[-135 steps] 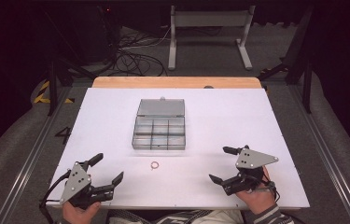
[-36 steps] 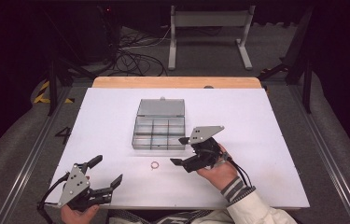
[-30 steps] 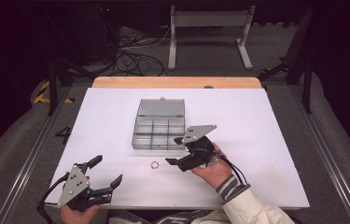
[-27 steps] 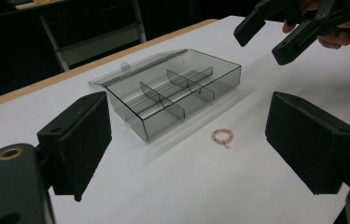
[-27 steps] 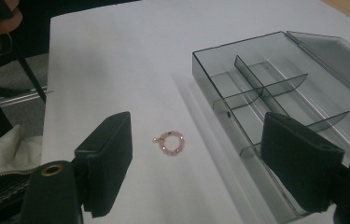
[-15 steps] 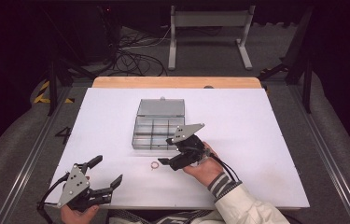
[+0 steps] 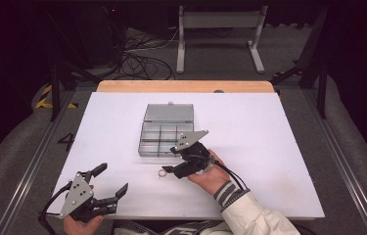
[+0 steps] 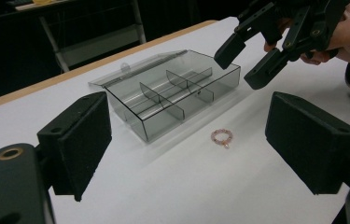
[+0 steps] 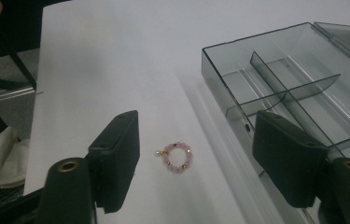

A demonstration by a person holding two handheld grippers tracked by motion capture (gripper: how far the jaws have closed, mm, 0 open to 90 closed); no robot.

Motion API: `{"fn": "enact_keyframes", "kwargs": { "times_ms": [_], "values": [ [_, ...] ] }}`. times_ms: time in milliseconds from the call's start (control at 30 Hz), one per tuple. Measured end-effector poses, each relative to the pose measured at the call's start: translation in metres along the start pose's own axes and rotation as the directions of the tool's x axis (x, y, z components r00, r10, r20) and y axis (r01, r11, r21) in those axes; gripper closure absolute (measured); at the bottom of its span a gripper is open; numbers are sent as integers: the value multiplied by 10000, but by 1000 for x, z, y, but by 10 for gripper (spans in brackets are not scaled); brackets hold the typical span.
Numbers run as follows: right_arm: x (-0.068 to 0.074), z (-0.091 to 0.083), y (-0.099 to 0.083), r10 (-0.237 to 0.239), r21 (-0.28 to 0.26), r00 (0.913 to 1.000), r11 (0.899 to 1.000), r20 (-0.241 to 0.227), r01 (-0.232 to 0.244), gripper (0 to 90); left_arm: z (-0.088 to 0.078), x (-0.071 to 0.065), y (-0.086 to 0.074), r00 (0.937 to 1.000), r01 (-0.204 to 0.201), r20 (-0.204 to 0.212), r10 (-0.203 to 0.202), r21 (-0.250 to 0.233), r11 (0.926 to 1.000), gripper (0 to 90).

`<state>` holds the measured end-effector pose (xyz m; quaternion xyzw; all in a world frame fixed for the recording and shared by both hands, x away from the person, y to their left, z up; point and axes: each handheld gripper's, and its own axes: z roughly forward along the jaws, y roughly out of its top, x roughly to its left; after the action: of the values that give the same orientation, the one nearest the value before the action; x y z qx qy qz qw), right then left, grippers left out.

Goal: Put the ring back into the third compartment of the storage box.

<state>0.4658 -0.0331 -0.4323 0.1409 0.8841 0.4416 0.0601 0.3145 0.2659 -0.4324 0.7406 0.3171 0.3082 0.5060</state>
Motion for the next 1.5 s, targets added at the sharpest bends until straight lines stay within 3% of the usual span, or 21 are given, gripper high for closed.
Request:
{"fn": "enact_keyframes", "kwargs": {
  "times_ms": [200,767,1500],
  "values": [
    [3,10,-2,-145,224,9996,9997,239,139,417,0,0,0,10000,9,-7,-9,4,10000,150],
    [1,40,-9,98,1042,9995,9945,284,-127,556,-1,1,0,9999,-101,-25,101,-3,9999,150],
    [6,59,-15,-68,1703,9987,9854,508,-19,700,-1,0,0,10000,-32,37,32,29,10000,152]
  ]
}}
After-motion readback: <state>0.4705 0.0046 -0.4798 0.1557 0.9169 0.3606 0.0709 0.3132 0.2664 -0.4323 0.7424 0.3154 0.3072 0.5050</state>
